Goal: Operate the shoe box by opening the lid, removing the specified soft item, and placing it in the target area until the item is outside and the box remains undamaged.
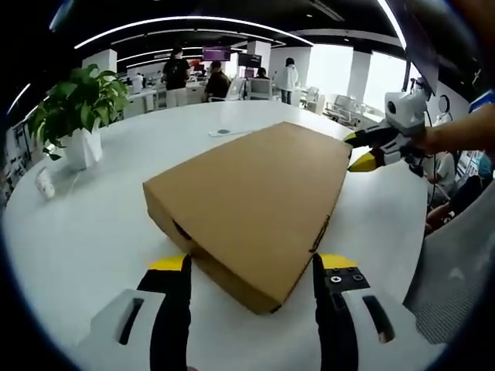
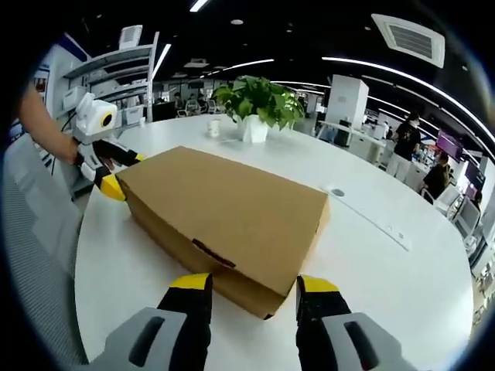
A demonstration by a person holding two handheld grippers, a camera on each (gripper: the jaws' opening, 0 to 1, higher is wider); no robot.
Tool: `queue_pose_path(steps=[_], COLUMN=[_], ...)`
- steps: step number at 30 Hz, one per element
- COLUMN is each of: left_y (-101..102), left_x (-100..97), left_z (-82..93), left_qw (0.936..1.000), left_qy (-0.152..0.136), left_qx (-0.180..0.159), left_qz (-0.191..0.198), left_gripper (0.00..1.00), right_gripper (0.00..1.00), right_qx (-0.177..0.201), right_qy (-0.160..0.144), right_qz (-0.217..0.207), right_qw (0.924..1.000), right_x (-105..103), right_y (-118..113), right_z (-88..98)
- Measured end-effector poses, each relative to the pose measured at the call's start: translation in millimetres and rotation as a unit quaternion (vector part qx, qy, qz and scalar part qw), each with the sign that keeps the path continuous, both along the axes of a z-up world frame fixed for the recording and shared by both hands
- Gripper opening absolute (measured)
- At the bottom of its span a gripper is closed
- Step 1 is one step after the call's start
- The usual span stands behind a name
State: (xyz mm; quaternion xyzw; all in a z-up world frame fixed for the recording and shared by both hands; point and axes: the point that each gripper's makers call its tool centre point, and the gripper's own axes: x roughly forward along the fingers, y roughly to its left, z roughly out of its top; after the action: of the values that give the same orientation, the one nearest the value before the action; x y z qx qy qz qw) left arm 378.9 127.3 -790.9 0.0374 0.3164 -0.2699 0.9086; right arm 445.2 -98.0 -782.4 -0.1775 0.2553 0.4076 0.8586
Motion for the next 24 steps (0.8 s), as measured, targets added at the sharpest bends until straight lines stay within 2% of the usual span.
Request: queue_pose_path(steps=[8, 24], left_y=[-2.8, 3.0], left_x=[1.0, 5.8], left_z=[0.1, 0.2], left_qw=[0.9999, 0.9999], left_qy=[0.001, 0.004], left_qx=[0.003, 0.010], left_qz=[0.010, 0.003], left_gripper=[0.66, 0.62], right_gripper=[0.40, 0.38], right_qx=[0.003, 0.016], right_qy=[0.002, 0.008], right_qz=[-0.010, -0.034], right_qw=[0.9999, 0.9993], right_x=[-1.5, -4.9], right_y=[0.4, 4.3], right_z=[0.3, 0.4])
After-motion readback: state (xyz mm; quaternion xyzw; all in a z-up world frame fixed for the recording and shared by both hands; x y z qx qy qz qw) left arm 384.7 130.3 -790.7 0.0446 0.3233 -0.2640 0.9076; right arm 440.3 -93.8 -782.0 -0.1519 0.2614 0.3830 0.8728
